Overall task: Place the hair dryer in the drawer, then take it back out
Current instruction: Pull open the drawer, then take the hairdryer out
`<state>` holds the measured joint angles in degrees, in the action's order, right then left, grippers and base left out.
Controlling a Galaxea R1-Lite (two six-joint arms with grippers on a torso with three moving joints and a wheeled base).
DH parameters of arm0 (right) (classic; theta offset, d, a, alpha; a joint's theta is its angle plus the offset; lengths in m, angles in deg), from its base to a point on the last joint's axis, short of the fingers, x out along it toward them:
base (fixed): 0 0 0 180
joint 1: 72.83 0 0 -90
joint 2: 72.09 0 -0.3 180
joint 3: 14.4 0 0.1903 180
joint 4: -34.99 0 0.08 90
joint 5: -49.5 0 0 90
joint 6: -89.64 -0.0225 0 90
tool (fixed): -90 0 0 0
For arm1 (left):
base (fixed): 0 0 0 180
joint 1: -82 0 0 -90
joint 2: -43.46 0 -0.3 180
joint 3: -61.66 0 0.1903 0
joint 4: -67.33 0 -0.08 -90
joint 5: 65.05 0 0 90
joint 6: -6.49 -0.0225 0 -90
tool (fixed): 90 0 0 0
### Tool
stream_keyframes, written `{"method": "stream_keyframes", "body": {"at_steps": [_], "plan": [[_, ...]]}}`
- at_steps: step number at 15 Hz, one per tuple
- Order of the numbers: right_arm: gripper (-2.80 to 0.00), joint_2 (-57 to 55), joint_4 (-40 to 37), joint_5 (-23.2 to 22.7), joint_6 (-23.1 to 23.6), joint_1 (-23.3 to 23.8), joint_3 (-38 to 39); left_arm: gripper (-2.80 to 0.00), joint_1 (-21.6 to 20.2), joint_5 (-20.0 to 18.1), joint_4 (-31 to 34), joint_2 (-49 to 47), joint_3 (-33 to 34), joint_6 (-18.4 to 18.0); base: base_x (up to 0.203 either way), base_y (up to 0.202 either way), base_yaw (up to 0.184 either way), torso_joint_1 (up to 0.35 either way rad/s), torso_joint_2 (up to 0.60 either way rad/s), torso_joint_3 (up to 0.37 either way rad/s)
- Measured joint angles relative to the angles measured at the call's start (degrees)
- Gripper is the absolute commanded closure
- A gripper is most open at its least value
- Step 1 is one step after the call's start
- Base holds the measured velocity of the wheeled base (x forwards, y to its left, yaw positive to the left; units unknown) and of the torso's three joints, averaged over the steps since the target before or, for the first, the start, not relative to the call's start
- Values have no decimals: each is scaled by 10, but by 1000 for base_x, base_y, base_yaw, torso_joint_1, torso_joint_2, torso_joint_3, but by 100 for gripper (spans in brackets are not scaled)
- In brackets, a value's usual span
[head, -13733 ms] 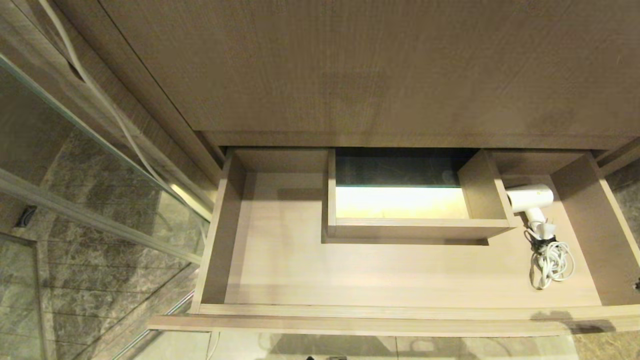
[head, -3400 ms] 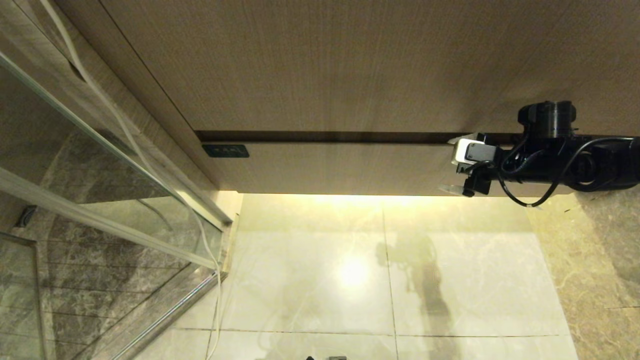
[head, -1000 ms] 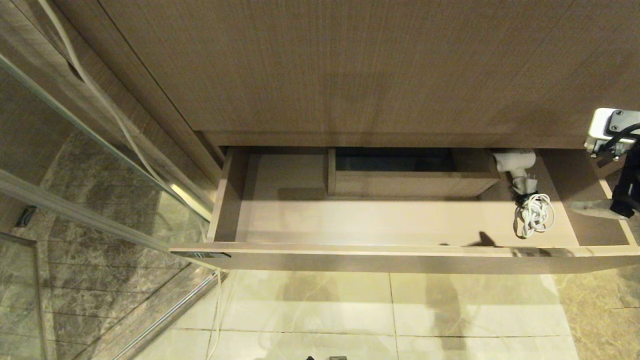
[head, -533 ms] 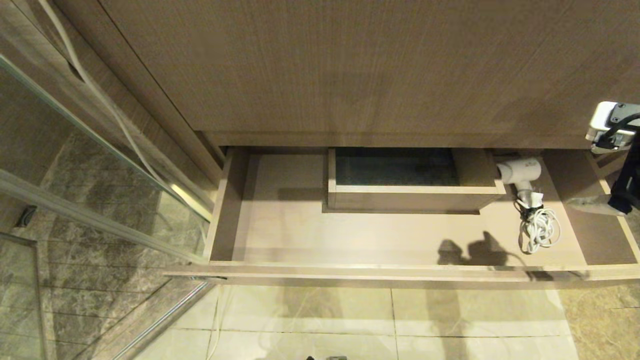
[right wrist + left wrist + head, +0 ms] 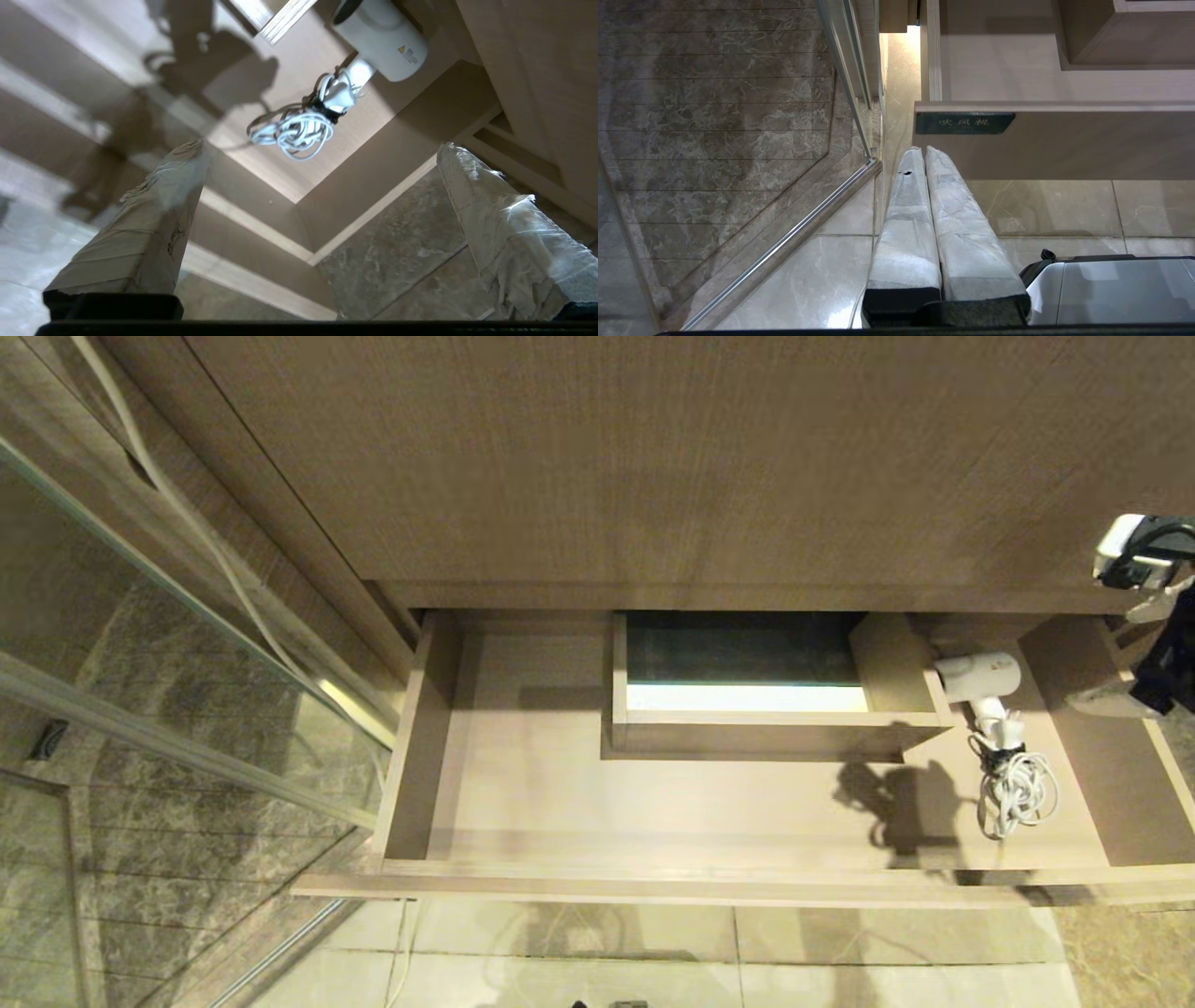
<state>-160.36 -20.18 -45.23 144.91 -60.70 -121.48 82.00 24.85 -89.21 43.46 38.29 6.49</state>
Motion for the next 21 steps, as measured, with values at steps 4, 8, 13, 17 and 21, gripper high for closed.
{"method": "stream_keyframes", "body": {"at_steps": [4, 8, 13, 17, 21], "plan": [[-280, -9, 0, -1, -3, 9, -1, 0, 0, 0, 0, 0, 0, 0, 0, 0, 0, 0, 0, 0], [-280, -13, -2, -1, -4, 17, 1, 0, 0, 0, 0, 0, 0, 0, 0, 0, 0, 0, 0, 0], [0, -13, -1, 0, -4, 23, 1, 0, 0, 0, 0, 0, 0, 0, 0, 0, 0, 0, 0, 0], [0, -15, 0, 0, -6, 30, 4, 0, 0, 0, 0, 0, 0, 0, 0, 0, 0, 0, 0, 0], [0, -43, 20, 9, -16, 45, -2, 0, 0, 0, 0, 0, 0, 0, 0, 0, 0, 0, 0, 0]]}}
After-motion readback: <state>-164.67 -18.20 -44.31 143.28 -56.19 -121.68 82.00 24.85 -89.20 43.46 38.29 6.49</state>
